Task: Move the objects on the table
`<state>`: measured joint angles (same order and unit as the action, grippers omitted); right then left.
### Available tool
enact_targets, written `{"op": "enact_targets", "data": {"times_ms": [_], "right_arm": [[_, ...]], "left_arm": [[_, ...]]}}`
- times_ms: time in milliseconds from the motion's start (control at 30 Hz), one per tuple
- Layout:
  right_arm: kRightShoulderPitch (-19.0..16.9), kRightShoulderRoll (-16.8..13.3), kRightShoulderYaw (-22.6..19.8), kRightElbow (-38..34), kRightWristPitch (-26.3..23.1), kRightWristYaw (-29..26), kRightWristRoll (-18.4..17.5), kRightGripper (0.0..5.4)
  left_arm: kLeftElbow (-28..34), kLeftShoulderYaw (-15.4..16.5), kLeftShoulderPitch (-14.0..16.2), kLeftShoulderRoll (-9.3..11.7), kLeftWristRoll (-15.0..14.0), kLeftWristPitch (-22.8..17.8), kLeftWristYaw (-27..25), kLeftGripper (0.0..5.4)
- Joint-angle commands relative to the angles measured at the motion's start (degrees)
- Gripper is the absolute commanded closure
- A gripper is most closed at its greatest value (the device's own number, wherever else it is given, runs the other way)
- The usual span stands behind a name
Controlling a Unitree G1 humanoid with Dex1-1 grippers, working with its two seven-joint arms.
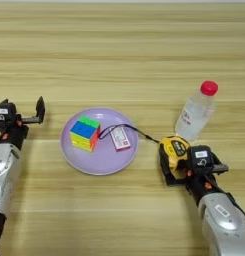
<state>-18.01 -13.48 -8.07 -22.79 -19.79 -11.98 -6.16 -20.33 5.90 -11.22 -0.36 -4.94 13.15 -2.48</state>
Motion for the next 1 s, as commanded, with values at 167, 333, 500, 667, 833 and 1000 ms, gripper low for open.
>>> {"op": "enact_targets", "data": {"times_ms": [167, 333, 500, 667, 833, 1000], "right_arm": [[1.81, -0.4, -2.55, 1.01, 1.79, 1.1, -0.36, 0.02], [1.76, -0.13, -2.37, 0.1, 2.15, -0.06, -1.57, 0.02], [1.87, -0.14, -3.31, -0.73, 2.04, -0.08, -2.47, 0.02], [3.22, -1.19, -6.67, 0.93, 1.91, 1.38, -2.58, 0.02], [4.67, -1.59, -8.61, 3.42, 2.53, 1.99, -2.48, 0.02], [8.14, -0.53, -10.01, 9.16, 6.55, 2.15, -4.11, 0.02]], "left_arm": [[-0.52, -0.18, -1.21, 0.15, 0.24, 0.22, 0.17, 0.0], [-0.27, -0.37, -1.07, 0.21, 0.35, -0.04, 0.01, 0.0], [-0.45, -0.31, -1.1, 0.24, 0.33, 0.06, 0.07, 0.0], [-0.17, -0.33, -0.94, 0.18, 0.34, -0.02, 0.15, 0.0], [0.2, -0.67, -0.54, 0.45, 0.54, -0.5, -0.27, 0.0], [5.73, -3.77, 3.94, 0.68, 1.75, -2.32, -2.48, 0.0]]}}
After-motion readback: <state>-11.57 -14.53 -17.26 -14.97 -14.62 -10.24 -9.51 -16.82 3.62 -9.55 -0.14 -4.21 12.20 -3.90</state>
